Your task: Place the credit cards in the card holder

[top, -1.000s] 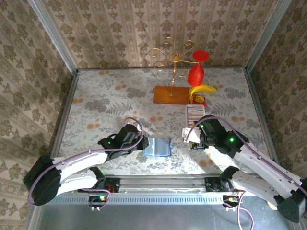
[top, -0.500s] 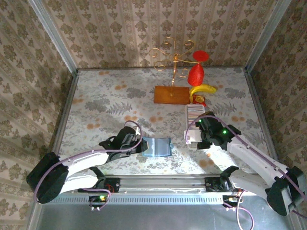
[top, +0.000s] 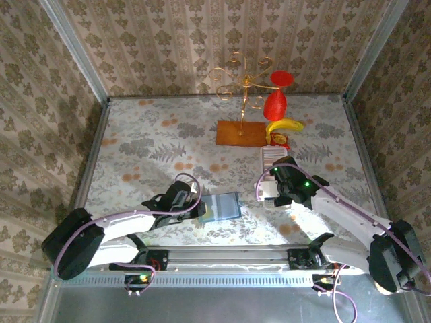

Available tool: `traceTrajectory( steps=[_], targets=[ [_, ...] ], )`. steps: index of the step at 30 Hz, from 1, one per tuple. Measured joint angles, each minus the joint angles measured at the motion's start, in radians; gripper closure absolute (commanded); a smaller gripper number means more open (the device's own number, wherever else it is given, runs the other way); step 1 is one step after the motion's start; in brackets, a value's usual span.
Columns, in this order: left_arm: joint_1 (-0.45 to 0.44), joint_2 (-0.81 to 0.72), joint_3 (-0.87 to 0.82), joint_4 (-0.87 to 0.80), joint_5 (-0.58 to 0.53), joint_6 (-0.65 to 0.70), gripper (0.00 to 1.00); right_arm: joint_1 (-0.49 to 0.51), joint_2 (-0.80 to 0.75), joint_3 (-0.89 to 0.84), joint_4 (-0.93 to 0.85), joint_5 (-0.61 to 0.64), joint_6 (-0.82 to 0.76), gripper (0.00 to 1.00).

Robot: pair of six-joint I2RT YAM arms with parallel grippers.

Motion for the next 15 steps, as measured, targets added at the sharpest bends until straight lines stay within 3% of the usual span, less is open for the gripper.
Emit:
traceTrajectory(
  steps=[15],
  targets=[
    [-0.001,0.047,-0.002,0.054,0.0,0.015,0.98,0.0,0.097,-0.012,0.029,0.006,-0.027,0.22]
  ],
)
